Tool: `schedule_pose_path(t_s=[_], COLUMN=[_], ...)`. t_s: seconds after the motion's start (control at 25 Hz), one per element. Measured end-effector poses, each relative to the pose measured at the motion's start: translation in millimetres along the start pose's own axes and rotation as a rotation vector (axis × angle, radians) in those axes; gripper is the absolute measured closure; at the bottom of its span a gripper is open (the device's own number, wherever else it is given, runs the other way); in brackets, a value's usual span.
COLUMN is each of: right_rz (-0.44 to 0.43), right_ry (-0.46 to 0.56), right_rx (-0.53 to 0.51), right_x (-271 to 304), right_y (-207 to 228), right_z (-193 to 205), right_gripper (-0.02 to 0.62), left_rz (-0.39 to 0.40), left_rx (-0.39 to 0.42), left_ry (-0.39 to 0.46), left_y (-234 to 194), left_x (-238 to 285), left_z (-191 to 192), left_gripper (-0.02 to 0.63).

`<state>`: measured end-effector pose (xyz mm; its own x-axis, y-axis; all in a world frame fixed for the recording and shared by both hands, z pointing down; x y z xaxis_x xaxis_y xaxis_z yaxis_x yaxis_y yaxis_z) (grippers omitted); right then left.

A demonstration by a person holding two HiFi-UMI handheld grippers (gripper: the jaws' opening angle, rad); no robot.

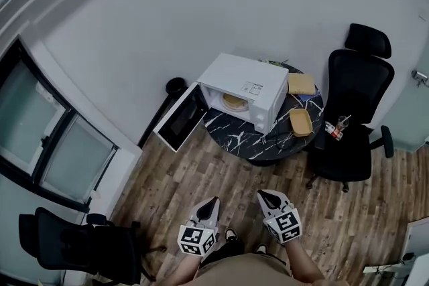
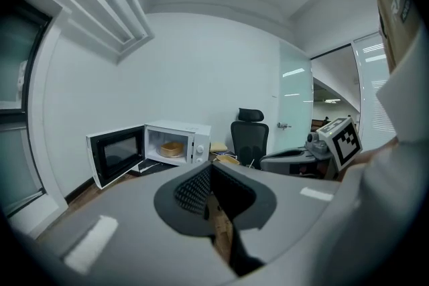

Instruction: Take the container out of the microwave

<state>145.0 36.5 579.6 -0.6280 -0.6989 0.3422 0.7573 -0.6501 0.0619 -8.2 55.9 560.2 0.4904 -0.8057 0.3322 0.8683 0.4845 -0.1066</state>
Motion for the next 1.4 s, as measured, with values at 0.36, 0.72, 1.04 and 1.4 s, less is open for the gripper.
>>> schedule_pose_path(t_s=[0.36,0.72,1.04,1.4], right_rz=[0.085,0.121,0.094,0.012], right_ry=[0.006,-0.050,-0.047,-0.018], right_rx=[-0.056,-0.037,-0.013,-0.052], right_x=[63.7,108.2,159.0,223.2], right_y=[-3.8,-5.2,34.3,96.4], right_z=[-48.0,-46.5,-47.3,-79.6], right_gripper=[0.588,0.588,0.588,0.588], left_rz=[0.053,0.092,0.088,0.022], left_rx=[0.053,0.046,0.042,0.072], left_ry=[0.052,0.032,0.000,-0.005], left_y=[-84.9,-136.0,-158.5,-183.7], left_x=[24.0,59.3,102.9,169.4], left_z=[-34.9,-35.9,-38.7,-84.8], left_gripper=[0.603,0.603,0.603,0.603])
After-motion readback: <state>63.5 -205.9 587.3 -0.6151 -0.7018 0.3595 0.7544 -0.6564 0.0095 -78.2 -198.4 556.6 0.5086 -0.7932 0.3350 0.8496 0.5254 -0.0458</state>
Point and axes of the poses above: the fingertips, and each gripper's own axes: x forward along the fingers, y to its right, z out of its underside, the point moved 2 cm from there along -x, backward along the fingers, and after that the axes turned 4 degrees about -y, right-handed, at the moved point
